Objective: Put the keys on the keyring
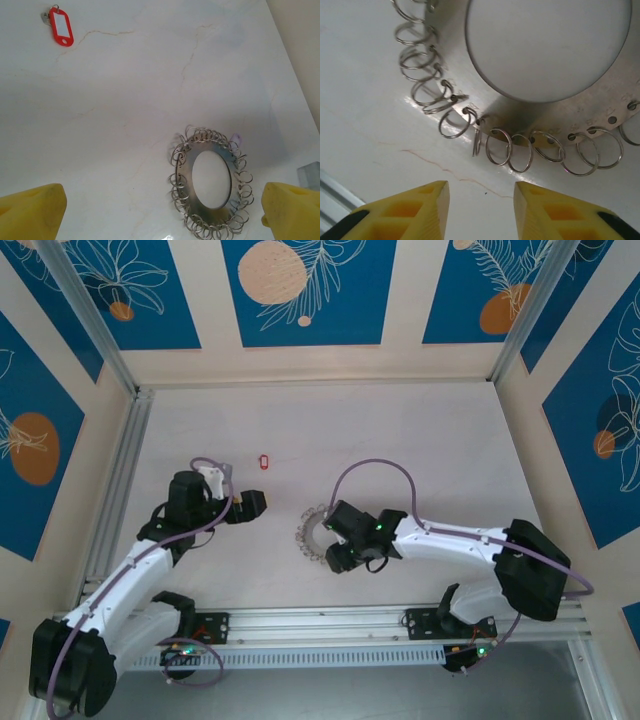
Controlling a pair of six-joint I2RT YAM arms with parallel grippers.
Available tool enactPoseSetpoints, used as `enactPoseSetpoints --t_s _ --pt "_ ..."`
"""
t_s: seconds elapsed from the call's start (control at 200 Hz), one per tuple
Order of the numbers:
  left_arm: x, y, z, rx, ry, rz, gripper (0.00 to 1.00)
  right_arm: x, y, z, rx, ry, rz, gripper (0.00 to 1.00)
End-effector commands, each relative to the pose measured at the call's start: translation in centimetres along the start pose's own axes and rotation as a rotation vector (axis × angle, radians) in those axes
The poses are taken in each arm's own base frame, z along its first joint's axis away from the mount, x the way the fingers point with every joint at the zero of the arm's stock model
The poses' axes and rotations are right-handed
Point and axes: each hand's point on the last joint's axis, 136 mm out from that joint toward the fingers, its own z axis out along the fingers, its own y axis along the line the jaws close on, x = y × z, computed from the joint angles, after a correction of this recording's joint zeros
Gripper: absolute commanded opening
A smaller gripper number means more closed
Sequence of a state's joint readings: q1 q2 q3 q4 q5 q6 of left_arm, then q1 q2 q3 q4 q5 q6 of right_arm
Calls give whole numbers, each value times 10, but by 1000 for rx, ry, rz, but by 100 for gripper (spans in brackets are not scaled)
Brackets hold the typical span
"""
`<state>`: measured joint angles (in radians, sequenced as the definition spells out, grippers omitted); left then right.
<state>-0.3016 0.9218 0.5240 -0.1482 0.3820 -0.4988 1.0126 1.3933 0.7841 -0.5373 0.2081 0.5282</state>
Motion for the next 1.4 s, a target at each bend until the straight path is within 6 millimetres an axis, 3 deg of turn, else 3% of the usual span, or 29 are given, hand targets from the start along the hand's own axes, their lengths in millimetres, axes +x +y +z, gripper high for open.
enactPoseSetpoints --t_s 0.0,0.53,0.825,0.995,1.396 --pt "3 -7 2 37 7 25 100 -13 3 -1 17 -10 21 35" --pt "0 -11 1 56 -2 33 100 -24 0 17 15 10 35 29" --pt "1 -12 -1 54 2 30 100 -26 3 24 1 14 20 28" --pt "2 -11 -2 46 5 28 99 -23 2 27 3 27 19 20" --pt "-2 -15 -9 45 -9 38 99 -20 6 31 -19 35 6 16"
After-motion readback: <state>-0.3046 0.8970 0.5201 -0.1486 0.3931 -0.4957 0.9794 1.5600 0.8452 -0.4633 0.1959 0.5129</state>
